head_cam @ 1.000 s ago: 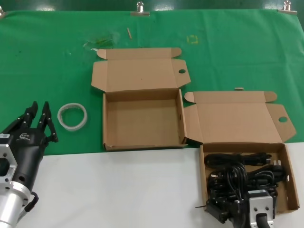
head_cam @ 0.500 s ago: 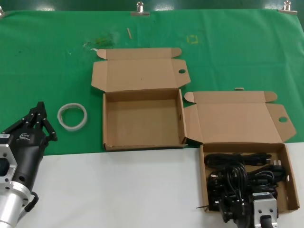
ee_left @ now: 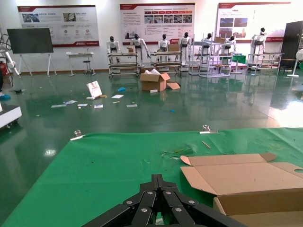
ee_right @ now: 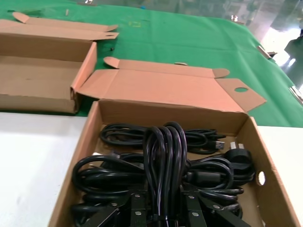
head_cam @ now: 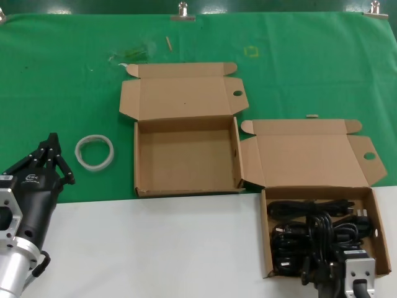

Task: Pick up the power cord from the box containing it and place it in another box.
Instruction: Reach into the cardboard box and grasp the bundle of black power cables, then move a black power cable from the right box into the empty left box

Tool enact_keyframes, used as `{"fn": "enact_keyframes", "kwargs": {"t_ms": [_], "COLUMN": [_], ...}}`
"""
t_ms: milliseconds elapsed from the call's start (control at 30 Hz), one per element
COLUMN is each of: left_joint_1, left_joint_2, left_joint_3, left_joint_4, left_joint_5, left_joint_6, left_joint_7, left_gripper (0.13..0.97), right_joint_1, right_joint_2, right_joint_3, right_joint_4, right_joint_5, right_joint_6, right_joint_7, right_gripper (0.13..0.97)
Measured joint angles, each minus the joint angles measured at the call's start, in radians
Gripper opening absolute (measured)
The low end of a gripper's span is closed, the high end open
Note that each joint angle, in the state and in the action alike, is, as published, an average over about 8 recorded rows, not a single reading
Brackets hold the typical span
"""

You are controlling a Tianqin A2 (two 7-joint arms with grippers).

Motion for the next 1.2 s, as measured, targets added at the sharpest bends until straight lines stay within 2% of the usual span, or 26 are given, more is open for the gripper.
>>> {"fn": "enact_keyframes", "kwargs": {"t_ms": [167, 467, 1200], "left_joint_1": [0.0, 0.0, 0.0], "left_joint_2": [0.0, 0.0, 0.0], "left_joint_3": [0.0, 0.0, 0.0], "left_joint_4": [0.0, 0.0, 0.0], "left_joint_5": [0.0, 0.0, 0.0], "left_joint_6": [0.0, 0.0, 0.0], "left_joint_7": [0.0, 0.0, 0.0], "left_gripper": [0.14, 0.14, 0.14], "right_joint_1": [0.006, 0.002, -0.024], "right_joint_2": [0.019, 0.059, 0.18], "right_joint_3": [0.015, 0.034, 0.068], "right_joint_4": [-0.006, 0.028, 0.224], "right_joint_5": [0.015, 0.037, 0.112], "right_joint_6": [-0.013, -0.012, 0.057], "right_joint_7": [0.012, 0.022, 0.026], "right_gripper": [0.24, 0.233, 0.227]}}
